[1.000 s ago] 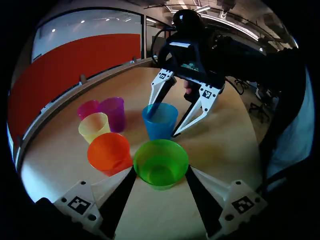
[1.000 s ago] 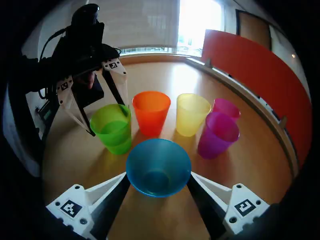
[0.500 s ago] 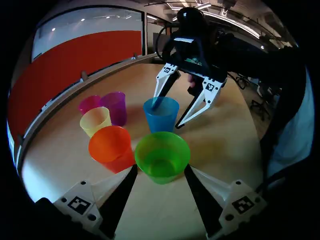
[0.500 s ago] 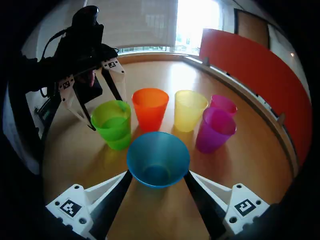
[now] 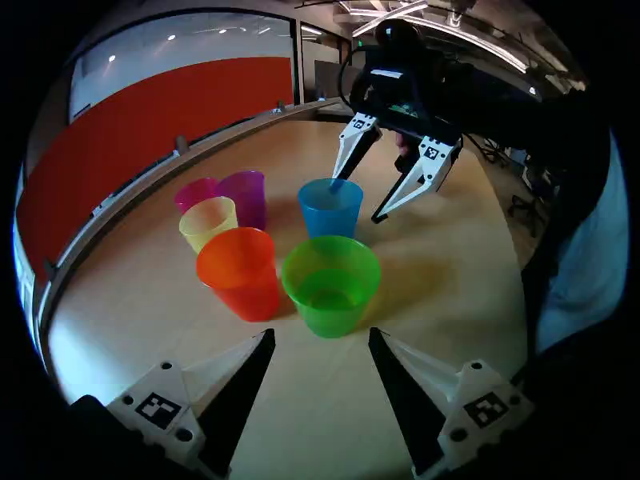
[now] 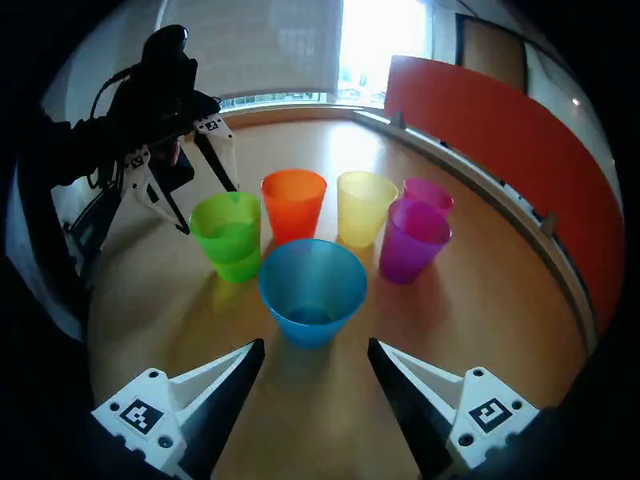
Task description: Pour water
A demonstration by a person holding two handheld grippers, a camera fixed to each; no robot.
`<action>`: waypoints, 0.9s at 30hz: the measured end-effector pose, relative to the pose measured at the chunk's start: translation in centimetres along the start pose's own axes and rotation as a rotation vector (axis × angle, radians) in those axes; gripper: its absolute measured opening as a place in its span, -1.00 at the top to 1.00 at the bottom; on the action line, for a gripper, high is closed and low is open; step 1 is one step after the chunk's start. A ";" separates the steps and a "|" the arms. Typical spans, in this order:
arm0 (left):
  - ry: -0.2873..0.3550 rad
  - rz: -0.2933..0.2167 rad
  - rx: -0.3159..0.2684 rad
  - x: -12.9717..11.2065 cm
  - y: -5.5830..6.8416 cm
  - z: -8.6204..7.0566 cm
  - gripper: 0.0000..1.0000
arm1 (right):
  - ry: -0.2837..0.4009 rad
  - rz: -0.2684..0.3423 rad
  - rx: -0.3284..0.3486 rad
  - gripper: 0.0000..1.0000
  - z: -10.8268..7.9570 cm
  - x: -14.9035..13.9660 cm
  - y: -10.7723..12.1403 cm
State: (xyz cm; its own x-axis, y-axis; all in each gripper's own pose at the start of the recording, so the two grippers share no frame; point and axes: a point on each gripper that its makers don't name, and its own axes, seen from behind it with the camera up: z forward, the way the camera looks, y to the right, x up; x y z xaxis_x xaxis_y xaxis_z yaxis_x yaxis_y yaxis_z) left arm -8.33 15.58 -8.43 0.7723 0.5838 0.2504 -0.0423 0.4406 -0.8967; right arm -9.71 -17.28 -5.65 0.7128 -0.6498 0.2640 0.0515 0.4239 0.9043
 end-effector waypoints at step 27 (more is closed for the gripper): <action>0.122 -0.116 0.282 0.0 -4.8 -5.8 -0.74 | 0.077 0.129 -0.208 -1.00 -6.4 -2.7 2.7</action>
State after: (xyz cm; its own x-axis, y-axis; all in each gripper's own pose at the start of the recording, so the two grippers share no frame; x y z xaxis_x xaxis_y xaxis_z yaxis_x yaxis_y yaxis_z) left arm -4.43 9.50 -6.24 0.8519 0.4400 0.2841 -0.1101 0.6807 -0.7242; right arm -7.07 -10.36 -6.09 0.7733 -0.5355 0.3393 0.0939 0.6260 0.7741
